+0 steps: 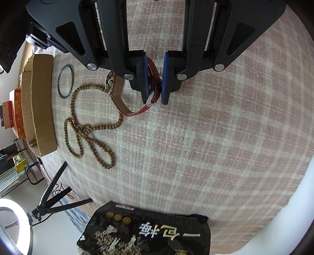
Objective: Organize jewelry
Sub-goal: 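Close left tool on the red-strap watch while right tool grasps the red string with green pendant, then carry watch with left tool into the cardboard box while right tool drops the red string there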
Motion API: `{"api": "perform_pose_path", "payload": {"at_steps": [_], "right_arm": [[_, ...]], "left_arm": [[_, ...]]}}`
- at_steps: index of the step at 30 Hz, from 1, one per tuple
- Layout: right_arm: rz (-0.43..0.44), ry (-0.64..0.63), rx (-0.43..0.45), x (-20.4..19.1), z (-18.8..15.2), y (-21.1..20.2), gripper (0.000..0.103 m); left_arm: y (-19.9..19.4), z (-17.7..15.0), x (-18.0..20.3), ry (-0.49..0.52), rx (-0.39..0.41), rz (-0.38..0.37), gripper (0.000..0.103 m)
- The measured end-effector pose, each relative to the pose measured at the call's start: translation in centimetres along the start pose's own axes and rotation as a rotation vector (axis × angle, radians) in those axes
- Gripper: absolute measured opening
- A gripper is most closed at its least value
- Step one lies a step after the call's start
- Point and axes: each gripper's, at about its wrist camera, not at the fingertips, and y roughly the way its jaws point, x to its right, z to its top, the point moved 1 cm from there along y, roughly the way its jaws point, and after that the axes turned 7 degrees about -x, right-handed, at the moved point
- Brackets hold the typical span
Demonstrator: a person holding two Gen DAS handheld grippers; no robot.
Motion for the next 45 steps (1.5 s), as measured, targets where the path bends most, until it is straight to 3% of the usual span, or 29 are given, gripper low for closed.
{"api": "perform_pose_path", "payload": {"at_steps": [18,28,40,45], "right_arm": [[0.007,-0.141,0.182,-3.9,0.6,-6.9,0.000],[0.015,-0.150,0.283,-4.1,0.8,-10.9,0.000],[0.009,-0.078,0.511,-1.3,2.4,-19.7,0.000],[-0.049,-0.054,0.558,0.5,2.7,-22.0,0.000]], "left_arm": [[-6.9,-2.8,2.7,0.058,0.163,-0.073,0.010],[-8.0,-3.5,5.4,0.101,0.188,-0.110,0.010],[-8.6,-3.6,10.4,0.169,0.205,-0.156,0.010],[-8.3,-3.9,13.2,0.212,0.204,-0.174,0.010]]}}
